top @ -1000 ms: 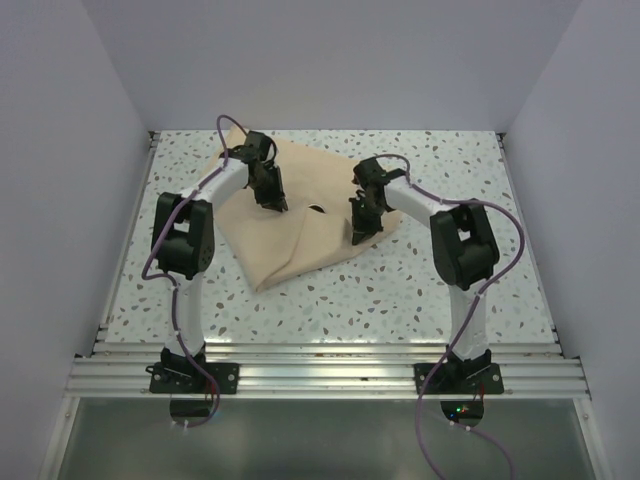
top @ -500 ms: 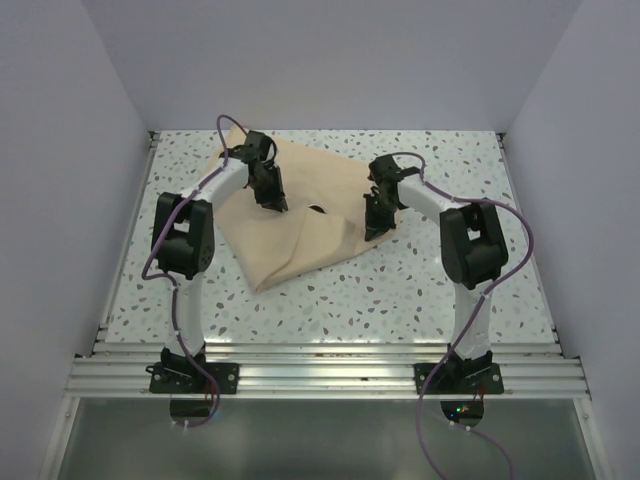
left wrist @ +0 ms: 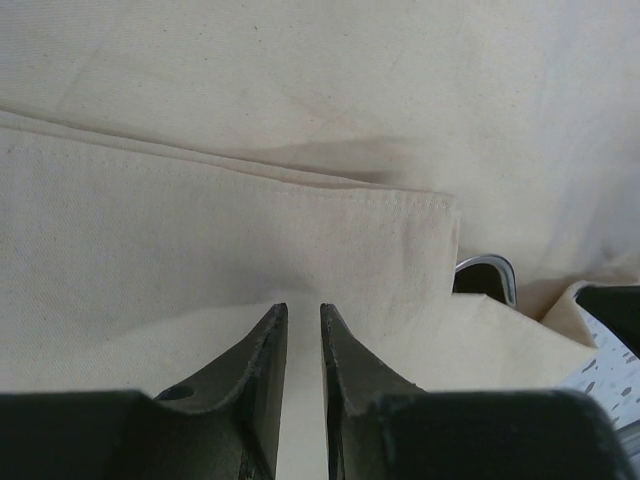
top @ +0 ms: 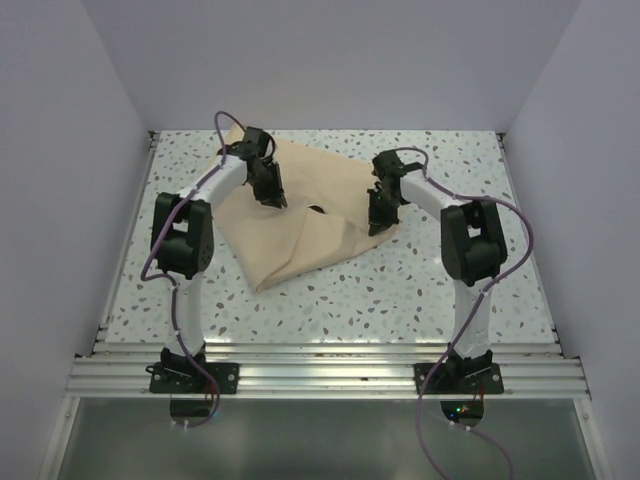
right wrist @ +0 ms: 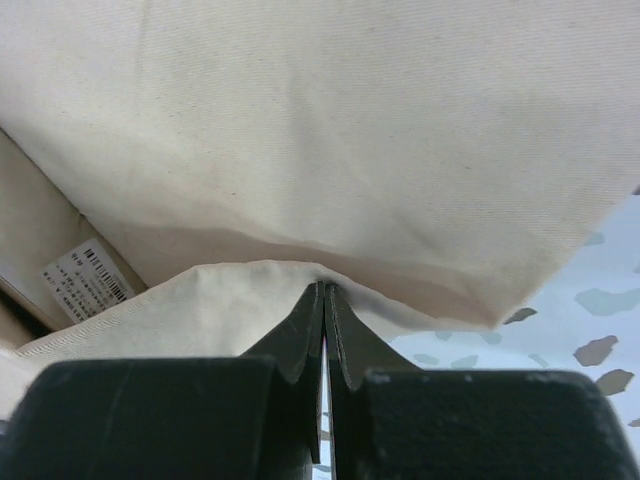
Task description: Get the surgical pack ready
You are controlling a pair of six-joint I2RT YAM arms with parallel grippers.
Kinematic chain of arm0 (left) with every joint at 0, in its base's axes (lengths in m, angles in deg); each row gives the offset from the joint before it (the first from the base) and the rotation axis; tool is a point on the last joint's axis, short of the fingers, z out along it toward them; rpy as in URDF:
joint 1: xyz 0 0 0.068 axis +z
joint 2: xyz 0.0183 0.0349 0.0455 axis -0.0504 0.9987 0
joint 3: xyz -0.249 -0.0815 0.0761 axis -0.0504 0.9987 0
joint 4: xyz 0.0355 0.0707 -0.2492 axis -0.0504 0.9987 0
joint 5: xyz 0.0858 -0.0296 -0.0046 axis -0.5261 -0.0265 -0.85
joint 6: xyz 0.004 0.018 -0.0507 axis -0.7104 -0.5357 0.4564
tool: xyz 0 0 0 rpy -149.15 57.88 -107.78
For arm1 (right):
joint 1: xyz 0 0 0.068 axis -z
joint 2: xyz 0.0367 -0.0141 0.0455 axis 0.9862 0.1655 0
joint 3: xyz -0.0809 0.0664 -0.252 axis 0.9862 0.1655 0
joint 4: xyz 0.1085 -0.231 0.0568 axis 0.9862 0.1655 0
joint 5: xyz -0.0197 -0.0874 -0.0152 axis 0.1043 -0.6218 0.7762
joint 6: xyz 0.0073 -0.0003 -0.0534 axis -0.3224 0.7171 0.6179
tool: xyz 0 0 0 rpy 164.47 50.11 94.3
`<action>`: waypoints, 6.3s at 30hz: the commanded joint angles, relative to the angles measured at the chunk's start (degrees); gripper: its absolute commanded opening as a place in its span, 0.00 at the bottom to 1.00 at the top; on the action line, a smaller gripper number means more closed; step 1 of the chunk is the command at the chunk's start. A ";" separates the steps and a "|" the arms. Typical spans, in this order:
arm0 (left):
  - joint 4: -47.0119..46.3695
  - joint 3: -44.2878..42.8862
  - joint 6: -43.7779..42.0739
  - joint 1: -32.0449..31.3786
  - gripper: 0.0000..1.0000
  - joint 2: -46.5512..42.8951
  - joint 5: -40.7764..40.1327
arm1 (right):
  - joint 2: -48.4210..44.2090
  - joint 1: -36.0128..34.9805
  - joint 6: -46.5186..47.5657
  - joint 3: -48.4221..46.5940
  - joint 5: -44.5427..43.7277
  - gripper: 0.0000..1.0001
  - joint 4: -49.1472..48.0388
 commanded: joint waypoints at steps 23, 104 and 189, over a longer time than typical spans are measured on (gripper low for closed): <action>0.19 -2.30 1.65 1.86 0.24 -8.78 2.73 | 3.00 9.24 -2.44 -15.51 -6.59 0.41 -7.60; -2.78 40.68 -1.77 17.86 0.28 -29.53 -13.35 | 4.59 -18.87 -12.63 -40.59 4.75 0.00 -5.93; -7.37 42.27 5.79 11.71 0.03 -31.81 6.96 | -6.04 -9.56 -7.36 14.69 39.56 0.00 -26.94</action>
